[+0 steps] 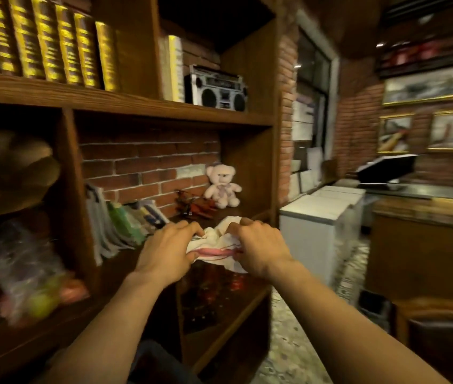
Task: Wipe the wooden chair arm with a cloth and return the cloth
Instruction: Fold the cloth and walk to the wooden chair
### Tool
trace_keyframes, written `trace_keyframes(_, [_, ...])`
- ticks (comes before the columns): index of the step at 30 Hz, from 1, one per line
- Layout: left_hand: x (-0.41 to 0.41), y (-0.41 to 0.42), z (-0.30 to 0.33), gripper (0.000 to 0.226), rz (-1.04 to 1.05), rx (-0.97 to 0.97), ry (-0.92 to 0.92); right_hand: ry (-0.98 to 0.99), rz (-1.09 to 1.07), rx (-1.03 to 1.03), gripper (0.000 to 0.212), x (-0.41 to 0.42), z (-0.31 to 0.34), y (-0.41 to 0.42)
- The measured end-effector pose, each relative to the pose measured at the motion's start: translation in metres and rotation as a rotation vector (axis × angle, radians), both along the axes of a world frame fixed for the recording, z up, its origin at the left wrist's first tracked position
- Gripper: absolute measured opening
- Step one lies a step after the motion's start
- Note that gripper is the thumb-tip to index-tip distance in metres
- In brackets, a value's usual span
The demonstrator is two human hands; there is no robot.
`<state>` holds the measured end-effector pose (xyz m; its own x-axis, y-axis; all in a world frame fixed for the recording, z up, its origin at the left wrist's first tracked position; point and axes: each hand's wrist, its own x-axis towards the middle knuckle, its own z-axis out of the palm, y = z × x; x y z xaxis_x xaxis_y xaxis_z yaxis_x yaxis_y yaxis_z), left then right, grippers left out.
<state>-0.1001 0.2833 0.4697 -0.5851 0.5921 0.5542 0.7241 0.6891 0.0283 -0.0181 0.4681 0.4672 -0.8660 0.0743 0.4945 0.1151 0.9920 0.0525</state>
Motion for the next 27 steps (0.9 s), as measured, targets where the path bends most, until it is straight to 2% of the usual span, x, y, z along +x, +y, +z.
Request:
trace_keyframes(9, [0.079,0.198,-0.007,0.044,-0.414,0.005,-0.012,-0.011,-0.38,-0.016,0.05,0.141,-0.003,0.158])
trace_keyframes(15, [0.15,0.308,-0.026,0.044,-0.589,0.015,-0.053,-0.016,-0.539,-0.028,0.045,0.236,-0.02,0.241])
trace_keyframes(20, [0.186,0.37,-0.056,0.045,-0.639,0.015,-0.09,-0.031,-0.568,-0.058,0.042,0.28,-0.044,0.296])
trace_keyframes(27, [0.201,0.42,-0.122,0.043,-0.622,-0.056,-0.166,-0.128,-0.555,-0.15,0.044,0.293,-0.112,0.347])
